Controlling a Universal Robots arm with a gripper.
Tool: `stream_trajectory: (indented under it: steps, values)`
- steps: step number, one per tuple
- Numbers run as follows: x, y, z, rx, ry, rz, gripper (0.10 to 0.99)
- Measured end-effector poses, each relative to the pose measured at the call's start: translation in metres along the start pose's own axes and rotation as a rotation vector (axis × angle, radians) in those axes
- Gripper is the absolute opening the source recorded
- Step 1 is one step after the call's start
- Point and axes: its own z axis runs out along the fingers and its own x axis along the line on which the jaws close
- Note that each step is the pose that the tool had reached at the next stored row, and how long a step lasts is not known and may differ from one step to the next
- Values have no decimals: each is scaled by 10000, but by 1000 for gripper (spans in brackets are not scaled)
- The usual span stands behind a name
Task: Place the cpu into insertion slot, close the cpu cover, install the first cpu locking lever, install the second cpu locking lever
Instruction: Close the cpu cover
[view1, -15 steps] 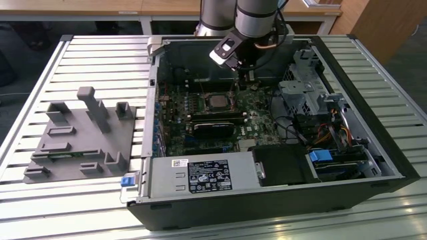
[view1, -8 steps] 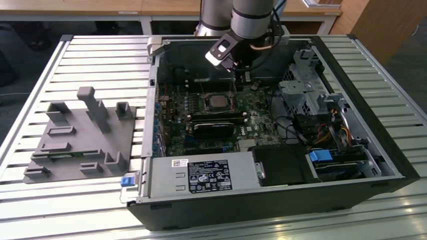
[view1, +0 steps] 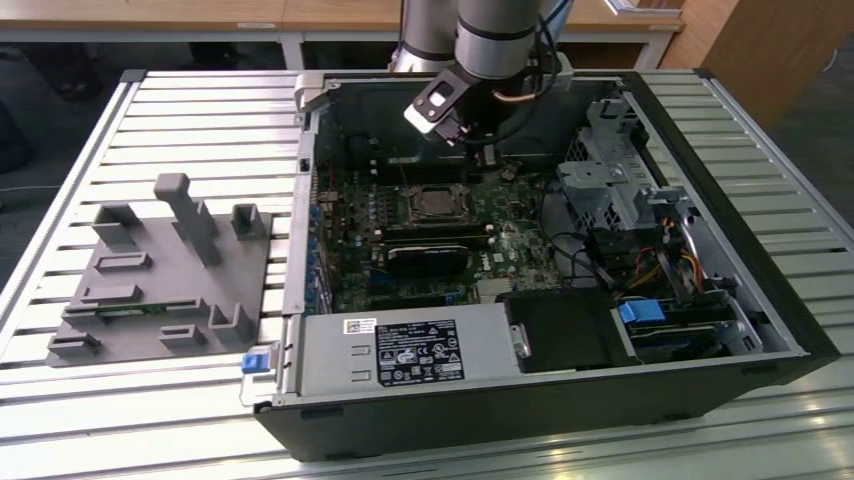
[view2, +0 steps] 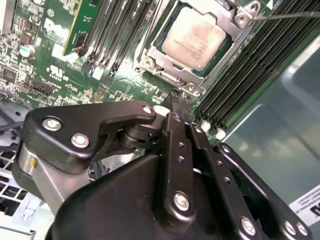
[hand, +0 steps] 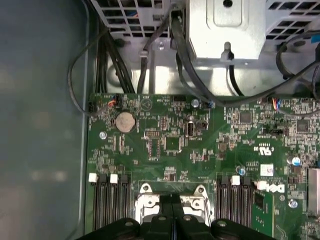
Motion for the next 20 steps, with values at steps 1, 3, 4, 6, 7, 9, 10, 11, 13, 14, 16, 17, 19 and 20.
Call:
stream_trajectory:
  steps: [1, 3, 4, 6, 7, 9, 10, 11, 13, 14, 16, 17, 19, 20]
  values:
    - [0, -18, 4, -1, 1, 0, 106]
    - [0, -62, 10, 1, -3, 0, 106]
    - [-1, -75, 14, 0, -2, 0, 106]
    - [-1, -102, 19, 1, -4, -1, 106]
    - [-1, -113, 19, 2, -4, 0, 106]
    - [0, -148, 21, 1, -2, 0, 106]
    - [0, -169, 22, 1, -2, 0, 106]
    - [0, -189, 23, 0, -1, 0, 106]
    - [0, -224, 22, 1, -2, 0, 106]
    - [0, -242, 21, 0, -2, 1, 106]
    - [1, -275, 20, 0, -1, 1, 106]
    - [0, -292, 20, 1, -2, 0, 106]
    - [1, -318, 19, 1, -2, 0, 106]
    - [1, -330, 18, 1, -2, 0, 106]
